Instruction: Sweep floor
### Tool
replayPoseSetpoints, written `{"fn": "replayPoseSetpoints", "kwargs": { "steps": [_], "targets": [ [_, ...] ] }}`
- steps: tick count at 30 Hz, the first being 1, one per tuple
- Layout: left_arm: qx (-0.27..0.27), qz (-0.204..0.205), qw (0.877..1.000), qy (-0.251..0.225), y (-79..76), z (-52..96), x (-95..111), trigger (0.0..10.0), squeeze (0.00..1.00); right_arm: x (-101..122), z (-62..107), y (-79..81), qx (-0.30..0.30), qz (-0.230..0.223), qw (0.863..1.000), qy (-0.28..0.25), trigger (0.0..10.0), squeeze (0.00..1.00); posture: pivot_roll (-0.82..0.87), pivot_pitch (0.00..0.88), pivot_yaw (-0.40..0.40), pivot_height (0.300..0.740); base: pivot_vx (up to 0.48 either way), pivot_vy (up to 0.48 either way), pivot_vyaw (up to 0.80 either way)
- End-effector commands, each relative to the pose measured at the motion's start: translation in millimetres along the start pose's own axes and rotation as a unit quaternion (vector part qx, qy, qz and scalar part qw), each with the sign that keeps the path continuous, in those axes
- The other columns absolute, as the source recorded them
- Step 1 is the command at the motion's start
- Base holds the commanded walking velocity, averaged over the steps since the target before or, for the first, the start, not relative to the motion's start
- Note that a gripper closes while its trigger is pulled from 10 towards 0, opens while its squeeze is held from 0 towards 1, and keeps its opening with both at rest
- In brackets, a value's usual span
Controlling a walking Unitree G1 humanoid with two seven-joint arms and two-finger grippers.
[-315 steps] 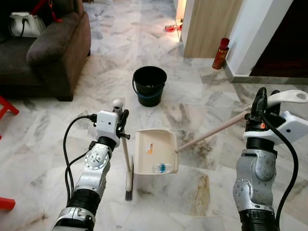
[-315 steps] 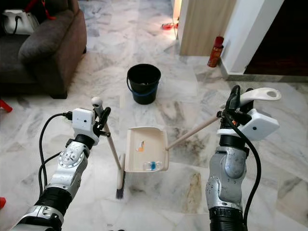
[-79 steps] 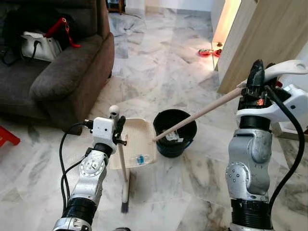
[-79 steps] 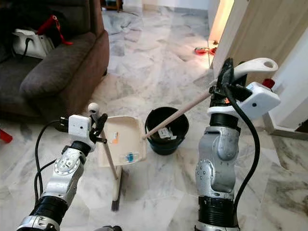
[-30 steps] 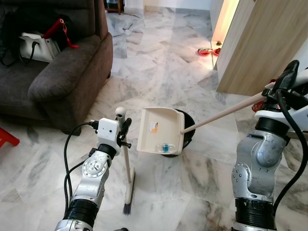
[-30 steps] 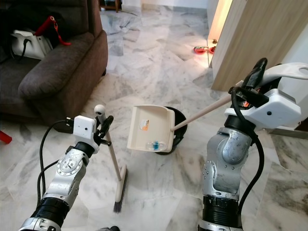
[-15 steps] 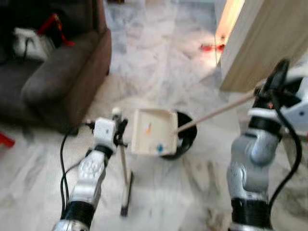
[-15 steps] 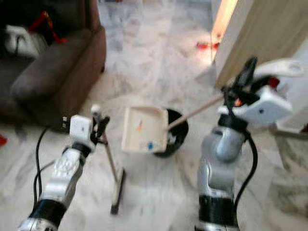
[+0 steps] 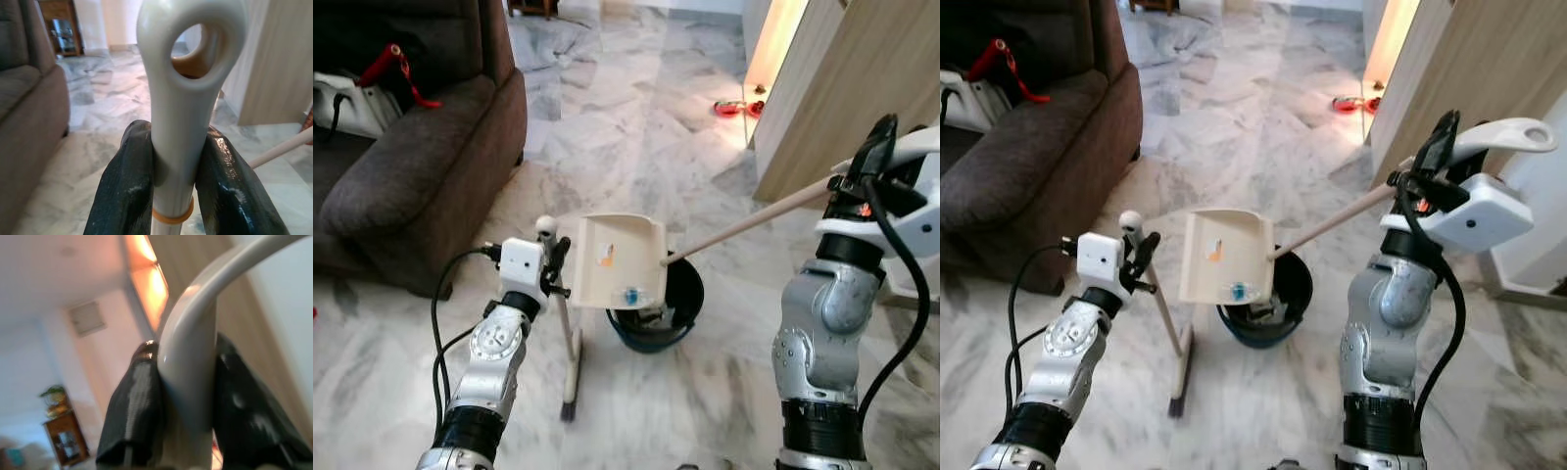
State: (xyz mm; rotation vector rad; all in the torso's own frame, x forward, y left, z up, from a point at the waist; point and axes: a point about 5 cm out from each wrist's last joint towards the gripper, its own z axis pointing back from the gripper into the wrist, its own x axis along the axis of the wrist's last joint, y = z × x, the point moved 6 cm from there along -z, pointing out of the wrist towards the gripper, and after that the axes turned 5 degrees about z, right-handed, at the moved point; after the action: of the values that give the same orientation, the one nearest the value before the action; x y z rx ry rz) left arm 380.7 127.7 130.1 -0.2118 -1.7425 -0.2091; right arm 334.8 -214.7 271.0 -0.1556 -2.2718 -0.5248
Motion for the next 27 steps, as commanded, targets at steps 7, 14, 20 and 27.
{"fn": "replayPoseSetpoints", "kwargs": {
  "steps": [7,14,20,27],
  "targets": [
    [-0.006,0.000,1.000,-0.020,-2.0,-3.2,11.0,10.0,0.00,25.8,-7.6,8.1,0.004,-0.021,0.998,-0.053,10.0,0.00,0.12,0.121,-0.051,0.740,0.358,0.000,0.00],
    [-0.004,-0.001,1.000,-0.022,-2.1,-2.2,11.3,10.0,0.00,26.5,-7.9,8.5,0.005,-0.021,0.998,-0.053,10.0,0.00,0.12,0.122,-0.052,0.740,0.256,0.000,0.00],
    [-0.007,0.002,1.000,-0.022,-3.1,-1.3,11.1,10.0,0.00,25.9,-8.0,11.3,0.010,-0.021,0.998,-0.050,10.0,0.00,0.12,0.122,-0.052,0.740,0.000,0.000,0.00],
    [-0.006,0.000,1.000,-0.023,-2.0,-1.5,11.7,10.0,0.00,30.0,-6.0,26.3,0.046,-0.022,0.997,-0.058,10.0,0.00,0.12,0.122,-0.053,0.740,0.000,0.000,0.00]
  ]
}}
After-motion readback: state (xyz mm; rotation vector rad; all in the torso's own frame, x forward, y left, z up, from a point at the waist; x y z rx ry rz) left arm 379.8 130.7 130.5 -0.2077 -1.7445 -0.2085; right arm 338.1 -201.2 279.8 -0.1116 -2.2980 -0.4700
